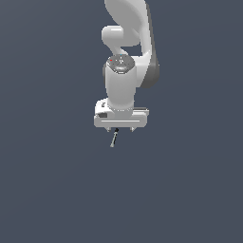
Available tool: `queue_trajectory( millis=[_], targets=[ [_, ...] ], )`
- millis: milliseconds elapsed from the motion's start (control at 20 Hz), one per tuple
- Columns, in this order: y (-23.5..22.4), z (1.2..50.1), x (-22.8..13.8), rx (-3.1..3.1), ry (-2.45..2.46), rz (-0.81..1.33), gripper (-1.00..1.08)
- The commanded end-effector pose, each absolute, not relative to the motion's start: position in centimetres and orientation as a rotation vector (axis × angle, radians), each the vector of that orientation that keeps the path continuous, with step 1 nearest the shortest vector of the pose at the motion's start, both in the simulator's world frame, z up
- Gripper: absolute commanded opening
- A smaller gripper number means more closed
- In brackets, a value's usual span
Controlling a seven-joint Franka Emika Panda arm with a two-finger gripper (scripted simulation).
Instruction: Pick up the object and move it to a goal position.
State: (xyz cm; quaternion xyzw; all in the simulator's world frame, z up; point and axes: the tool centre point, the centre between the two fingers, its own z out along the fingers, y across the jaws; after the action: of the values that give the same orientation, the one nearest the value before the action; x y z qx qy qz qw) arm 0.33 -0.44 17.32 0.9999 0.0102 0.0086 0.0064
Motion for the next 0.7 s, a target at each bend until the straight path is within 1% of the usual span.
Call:
queue_trajectory(
  millis=[0,150,400,650],
  targets=[
    [-0.4,17.3,0.3,3.129,0.032,0.027,1.0],
    [-1.0,17.4,0.3,3.123,0.019,0.028,1.0],
    [-3.2,18.0,0.3,3.1,-0.033,0.033,1.0],
    [-3.2,17.9,0.2,3.101,-0.036,0.032,1.0]
  ],
)
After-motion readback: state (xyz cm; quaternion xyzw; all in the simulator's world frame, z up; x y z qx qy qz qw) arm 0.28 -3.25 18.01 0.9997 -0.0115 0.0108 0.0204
